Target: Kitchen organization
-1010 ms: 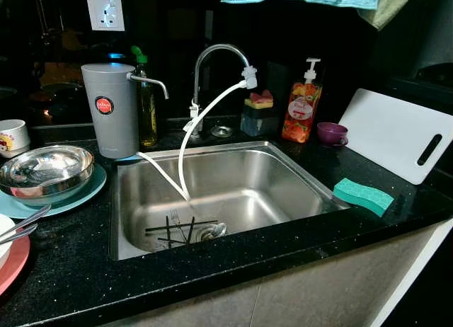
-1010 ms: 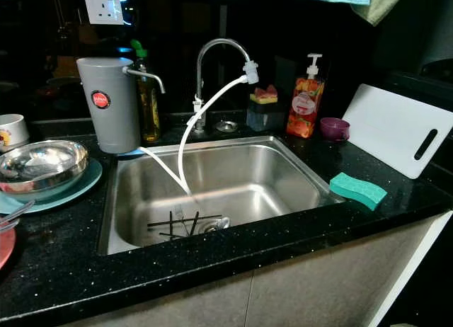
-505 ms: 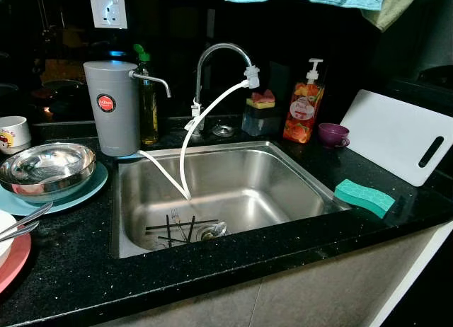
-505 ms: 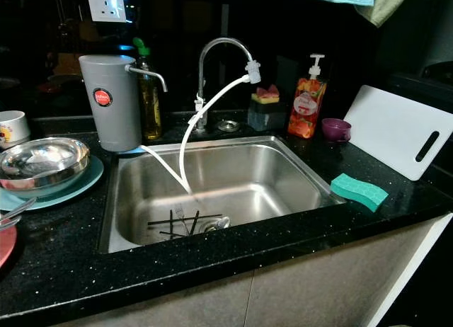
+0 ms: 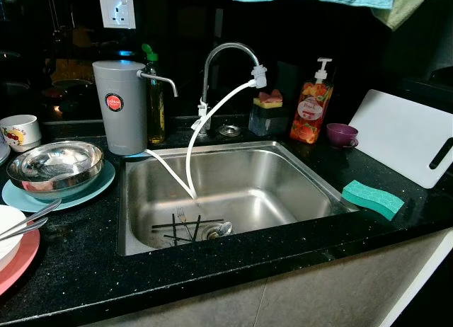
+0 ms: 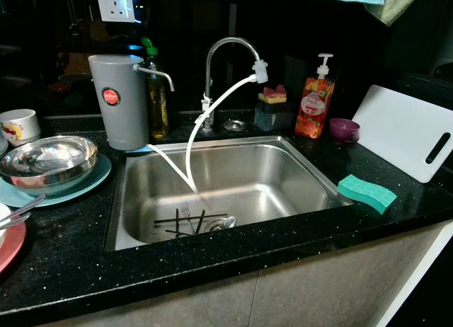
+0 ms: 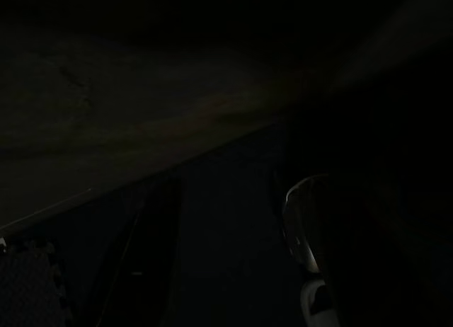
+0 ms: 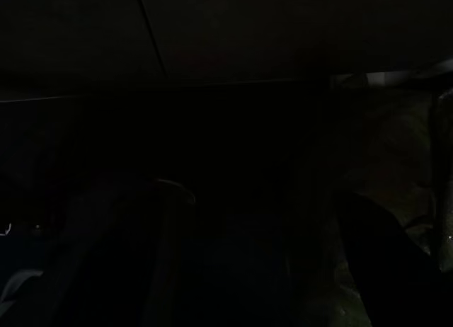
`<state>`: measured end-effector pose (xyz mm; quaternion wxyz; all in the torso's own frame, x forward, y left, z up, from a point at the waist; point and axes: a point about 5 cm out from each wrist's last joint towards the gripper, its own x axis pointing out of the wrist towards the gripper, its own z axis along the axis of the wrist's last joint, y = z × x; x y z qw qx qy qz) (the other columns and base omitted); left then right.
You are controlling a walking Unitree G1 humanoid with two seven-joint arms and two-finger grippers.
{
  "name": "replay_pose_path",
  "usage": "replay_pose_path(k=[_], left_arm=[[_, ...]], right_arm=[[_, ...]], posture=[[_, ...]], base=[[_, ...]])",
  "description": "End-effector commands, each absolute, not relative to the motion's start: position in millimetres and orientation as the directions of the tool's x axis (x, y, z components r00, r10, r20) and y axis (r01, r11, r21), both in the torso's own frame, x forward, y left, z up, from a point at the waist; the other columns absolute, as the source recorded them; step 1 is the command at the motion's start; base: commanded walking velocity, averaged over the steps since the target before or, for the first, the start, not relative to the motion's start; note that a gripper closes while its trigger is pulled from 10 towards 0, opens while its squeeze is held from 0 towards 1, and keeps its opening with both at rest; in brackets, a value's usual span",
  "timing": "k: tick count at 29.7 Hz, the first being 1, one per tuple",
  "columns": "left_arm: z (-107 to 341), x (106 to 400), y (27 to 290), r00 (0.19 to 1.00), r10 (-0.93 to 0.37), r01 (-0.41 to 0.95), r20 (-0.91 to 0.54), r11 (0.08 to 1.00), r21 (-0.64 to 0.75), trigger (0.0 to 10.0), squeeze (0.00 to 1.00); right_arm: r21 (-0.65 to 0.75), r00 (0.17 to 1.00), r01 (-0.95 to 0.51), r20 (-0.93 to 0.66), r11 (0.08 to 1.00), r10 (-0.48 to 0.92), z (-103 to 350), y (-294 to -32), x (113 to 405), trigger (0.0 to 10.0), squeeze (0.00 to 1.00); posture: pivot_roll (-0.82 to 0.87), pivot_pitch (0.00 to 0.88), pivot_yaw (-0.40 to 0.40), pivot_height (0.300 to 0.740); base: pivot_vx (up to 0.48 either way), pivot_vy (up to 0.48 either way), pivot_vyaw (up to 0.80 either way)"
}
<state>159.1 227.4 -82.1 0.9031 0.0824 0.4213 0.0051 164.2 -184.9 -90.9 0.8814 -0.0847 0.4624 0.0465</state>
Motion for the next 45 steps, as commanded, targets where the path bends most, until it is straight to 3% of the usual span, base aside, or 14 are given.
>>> replay_pose_path(k=[1, 45], left_arm=[[-74, 173, 230, 0.694, 0.081, 0.054, -0.715, 0.985, 0.164, 10.0, 0.00], [-73, 183, 215, 0.708, 0.052, 0.069, -0.704, 0.988, 0.142, 10.0, 0.00]], right_arm=[[-0.111, 0.549, -0.179, -0.836, 0.978, 0.006, -93, -184, 161, 10.0, 0.00], [-0.142, 0.577, -0.162, -0.817, 0.976, -0.024, -86, -197, 173, 10.0, 0.00]], posture=[[0.12, 0.016, -0.076, 0.740], [0.09, 0.000, -0.095, 0.740]], base=[[0.000, 0.000, 0.00], [0.000, 0.000, 0.00]])
